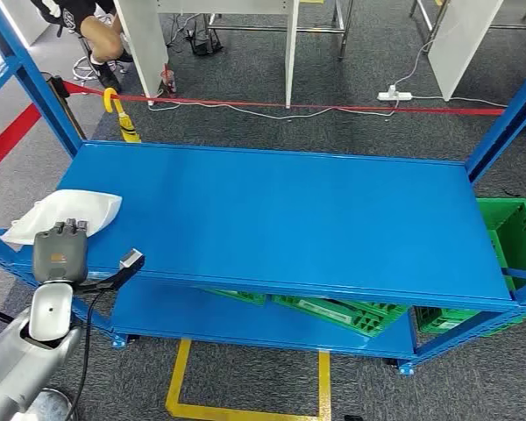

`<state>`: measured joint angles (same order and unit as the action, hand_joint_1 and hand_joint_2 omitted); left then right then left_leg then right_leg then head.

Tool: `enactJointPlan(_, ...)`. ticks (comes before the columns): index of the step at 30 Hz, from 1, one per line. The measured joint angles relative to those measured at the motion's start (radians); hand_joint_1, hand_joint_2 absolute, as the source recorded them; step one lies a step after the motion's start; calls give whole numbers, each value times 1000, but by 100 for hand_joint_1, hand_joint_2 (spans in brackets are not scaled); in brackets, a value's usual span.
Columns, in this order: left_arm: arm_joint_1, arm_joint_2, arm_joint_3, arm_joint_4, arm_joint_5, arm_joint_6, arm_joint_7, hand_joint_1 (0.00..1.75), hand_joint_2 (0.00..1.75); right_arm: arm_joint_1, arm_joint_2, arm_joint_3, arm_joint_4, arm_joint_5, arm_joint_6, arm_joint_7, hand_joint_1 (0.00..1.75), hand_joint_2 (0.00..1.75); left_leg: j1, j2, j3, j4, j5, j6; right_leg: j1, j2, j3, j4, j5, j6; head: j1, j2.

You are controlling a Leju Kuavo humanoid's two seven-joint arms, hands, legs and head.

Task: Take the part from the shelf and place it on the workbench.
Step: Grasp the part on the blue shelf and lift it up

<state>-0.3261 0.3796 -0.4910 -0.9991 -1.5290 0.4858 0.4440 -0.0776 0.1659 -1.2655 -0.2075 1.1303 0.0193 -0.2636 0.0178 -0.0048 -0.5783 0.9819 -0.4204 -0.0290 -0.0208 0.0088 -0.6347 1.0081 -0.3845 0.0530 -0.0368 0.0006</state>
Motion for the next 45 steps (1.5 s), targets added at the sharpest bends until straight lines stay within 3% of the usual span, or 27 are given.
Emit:
enactJointPlan(9, -95, 85, -89, -8, 0, -3, 7, 175, 175, -2, 0, 5, 0, 0, 1, 0, 0, 0, 0, 2, -3, 0, 2, 0, 0, 1, -3, 1, 2, -1, 0, 0)
enactJointPlan(16, -123, 122, -138, -11, 0, -2, 33, 175, 175, -3, 0, 7, 0, 1, 1, 0, 0, 0, 0, 2, -4, 0, 2, 0, 0, 1, -4, 1, 2, -1, 0, 0)
enactJointPlan(45, -192, 134, -278, -6, 0, 8, 47, 175, 175, -5, 0, 22, 0, 5, 3, -8, 0, 0, 0, 2, -4, 0, 2, 0, 0, 1, -5, 1, 3, -1, 0, 0)
